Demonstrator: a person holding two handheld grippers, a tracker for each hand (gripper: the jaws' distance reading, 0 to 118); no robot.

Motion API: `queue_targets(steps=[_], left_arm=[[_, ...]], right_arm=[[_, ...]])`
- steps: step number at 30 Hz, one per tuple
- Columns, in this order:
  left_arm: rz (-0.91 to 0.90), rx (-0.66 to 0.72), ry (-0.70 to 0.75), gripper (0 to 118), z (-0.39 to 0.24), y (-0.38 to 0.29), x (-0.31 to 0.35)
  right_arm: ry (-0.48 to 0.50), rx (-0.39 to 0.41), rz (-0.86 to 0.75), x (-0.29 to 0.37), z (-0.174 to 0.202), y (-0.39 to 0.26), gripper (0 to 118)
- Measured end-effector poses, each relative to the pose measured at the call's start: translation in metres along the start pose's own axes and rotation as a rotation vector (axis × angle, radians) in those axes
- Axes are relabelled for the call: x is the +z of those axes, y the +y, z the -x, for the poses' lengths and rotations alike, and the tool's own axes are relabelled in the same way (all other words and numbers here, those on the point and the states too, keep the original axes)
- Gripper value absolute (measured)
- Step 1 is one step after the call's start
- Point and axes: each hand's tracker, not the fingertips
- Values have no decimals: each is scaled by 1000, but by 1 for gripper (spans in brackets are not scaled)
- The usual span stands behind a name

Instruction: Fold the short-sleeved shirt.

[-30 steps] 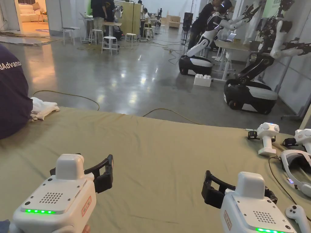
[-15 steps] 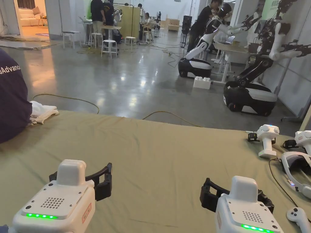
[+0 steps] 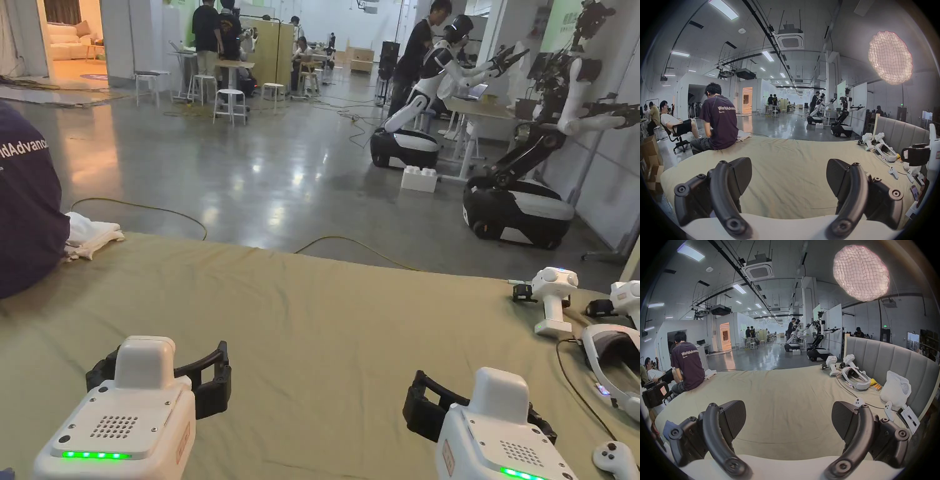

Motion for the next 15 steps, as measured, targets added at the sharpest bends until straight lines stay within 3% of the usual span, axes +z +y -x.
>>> queue_targets(steps=[5, 10, 15], left_arm=[[15, 29, -24, 99, 2, -1, -4], [-49, -47, -76, 99, -1, -9, 1], [-36, -74, -76, 99, -4, -12, 2]], right_arm=[[4, -38, 4, -2, -5, 2, 109], [-7, -76, 34, -6, -13, 2, 109], [-28, -60, 18, -4, -19, 1, 108]])
